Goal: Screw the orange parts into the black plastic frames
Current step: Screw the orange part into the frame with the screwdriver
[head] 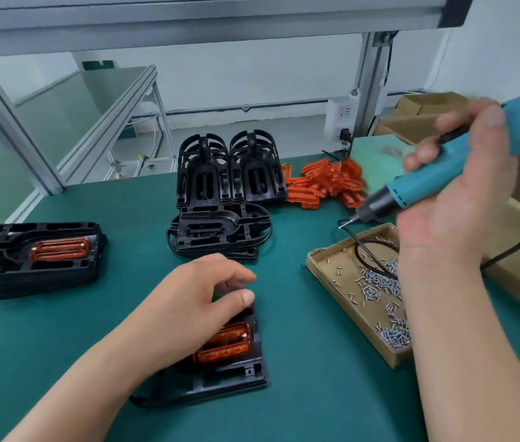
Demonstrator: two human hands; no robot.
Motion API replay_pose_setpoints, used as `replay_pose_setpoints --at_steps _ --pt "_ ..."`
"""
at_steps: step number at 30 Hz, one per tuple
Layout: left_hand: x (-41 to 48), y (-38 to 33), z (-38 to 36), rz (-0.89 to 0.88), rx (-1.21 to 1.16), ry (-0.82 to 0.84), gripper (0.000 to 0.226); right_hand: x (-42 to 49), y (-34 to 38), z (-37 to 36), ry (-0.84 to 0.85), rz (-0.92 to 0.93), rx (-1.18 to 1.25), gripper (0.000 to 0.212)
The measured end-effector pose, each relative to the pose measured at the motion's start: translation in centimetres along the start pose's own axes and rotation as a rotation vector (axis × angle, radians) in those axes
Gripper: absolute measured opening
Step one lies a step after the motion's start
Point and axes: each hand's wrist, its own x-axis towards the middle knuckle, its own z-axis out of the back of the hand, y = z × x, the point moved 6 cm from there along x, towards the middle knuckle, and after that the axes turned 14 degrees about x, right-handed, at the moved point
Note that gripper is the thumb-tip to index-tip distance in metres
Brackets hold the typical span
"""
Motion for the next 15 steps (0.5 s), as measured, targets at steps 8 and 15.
replay_pose_setpoints --at_steps 8,15 --pt "3.5 -8.2 -1.8 -0.234 0.108 0.045 0.02 0.8 0.5 3.5 -0.285 0.019 0.053 0.018" --pt "8.1 -14.3 -5.1 -0.329 0.498 0.108 0.029 0.8 0.4 4.4 -0.302 0.005 0.073 0.021"
